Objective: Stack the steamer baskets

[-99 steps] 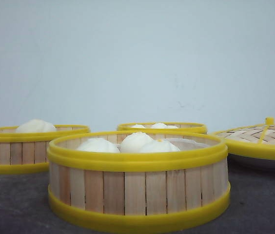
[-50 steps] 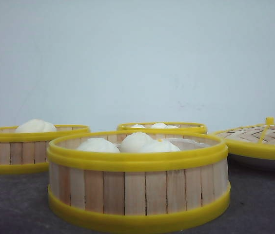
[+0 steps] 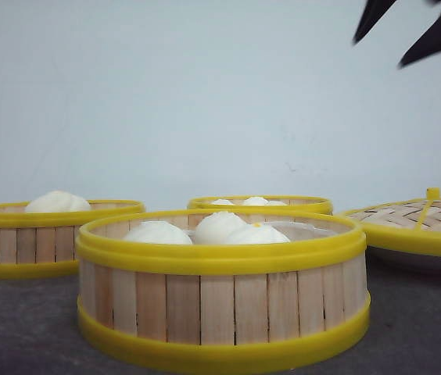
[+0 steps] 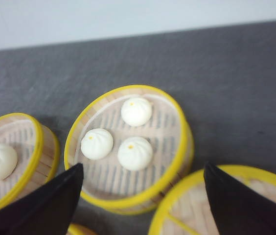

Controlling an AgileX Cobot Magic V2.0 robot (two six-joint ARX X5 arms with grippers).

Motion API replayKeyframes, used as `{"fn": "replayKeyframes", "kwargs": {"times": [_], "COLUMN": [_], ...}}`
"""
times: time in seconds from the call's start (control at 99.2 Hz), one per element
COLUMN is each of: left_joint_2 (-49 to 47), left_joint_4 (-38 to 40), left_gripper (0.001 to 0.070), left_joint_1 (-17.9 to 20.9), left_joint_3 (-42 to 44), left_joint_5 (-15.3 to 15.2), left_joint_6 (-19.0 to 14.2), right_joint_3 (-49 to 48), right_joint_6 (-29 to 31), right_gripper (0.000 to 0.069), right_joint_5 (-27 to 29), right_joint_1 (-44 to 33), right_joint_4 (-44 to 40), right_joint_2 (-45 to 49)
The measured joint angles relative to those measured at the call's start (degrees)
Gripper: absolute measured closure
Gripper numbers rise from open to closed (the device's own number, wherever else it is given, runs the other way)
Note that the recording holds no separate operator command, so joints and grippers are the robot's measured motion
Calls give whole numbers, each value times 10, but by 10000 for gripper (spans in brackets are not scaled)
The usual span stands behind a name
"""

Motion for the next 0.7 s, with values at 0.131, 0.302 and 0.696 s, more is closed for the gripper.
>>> {"fn": "replayKeyframes", "kwargs": {"times": [0.131,0.302,0.696], "left_joint_2": [0,0,0], "left_joint_4": [-2,-10,-32], "left_gripper": [200,200,200], "left_joint_1": [-9,-21,-43], "left_joint_3": [0,0,0], "left_joint_5": [4,4,4], "left_joint_6": [0,0,0], "right_joint_3": [35,52,61], "right_joint_6": [1,18,46], "right_gripper": [207,207,304], "right_joint_5": [-4,-4,37], "right_joint_1": [4,4,24], "right_joint_4": [23,68,170], "right_joint_2": [92,188,302]}}
